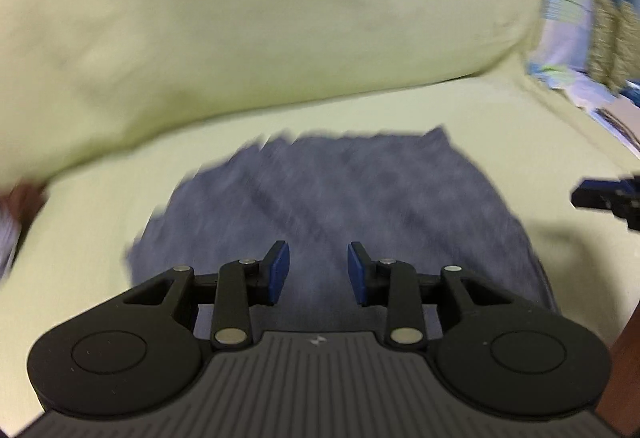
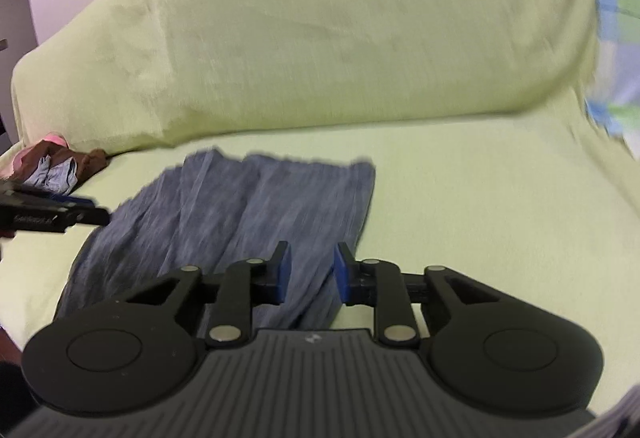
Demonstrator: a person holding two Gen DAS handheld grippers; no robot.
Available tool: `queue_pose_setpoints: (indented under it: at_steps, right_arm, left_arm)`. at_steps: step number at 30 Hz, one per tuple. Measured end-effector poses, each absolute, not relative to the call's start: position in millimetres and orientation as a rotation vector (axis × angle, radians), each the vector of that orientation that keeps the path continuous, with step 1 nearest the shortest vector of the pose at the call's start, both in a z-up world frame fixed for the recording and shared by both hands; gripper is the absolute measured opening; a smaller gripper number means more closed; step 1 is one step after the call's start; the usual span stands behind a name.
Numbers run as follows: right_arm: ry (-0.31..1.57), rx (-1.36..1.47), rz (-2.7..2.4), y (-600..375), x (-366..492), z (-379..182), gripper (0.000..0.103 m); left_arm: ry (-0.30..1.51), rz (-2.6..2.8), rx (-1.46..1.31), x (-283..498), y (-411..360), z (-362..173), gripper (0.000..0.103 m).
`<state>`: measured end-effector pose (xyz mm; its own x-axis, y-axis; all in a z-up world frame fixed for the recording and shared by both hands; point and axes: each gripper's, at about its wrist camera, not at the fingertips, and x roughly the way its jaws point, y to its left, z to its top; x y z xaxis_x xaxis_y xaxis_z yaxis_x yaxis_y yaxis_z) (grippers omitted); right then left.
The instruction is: Fold clothes
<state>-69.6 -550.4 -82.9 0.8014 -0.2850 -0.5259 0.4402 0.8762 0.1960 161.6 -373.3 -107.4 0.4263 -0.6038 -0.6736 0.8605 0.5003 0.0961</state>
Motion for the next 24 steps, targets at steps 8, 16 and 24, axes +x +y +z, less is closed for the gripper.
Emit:
queue_pose_setpoints:
  at_steps: [8,16,24]
  right_arm:
    - [0.554,0.185,-0.144,-636,-10,-84,0.024]
    - [0.664,0.033,0.091,-676,48,-85,0.024]
    - [0.802,-0.106,0.246,-699,119,-96,0.024]
  left_arm:
    - [0.533,-1.148,0.82,247,-449,-113,0.038]
    - [0.544,-1.412,1.102,259,-502,-128,0.038]
    - [0.597,-1.516,1.207,278,-524,-141,0.038]
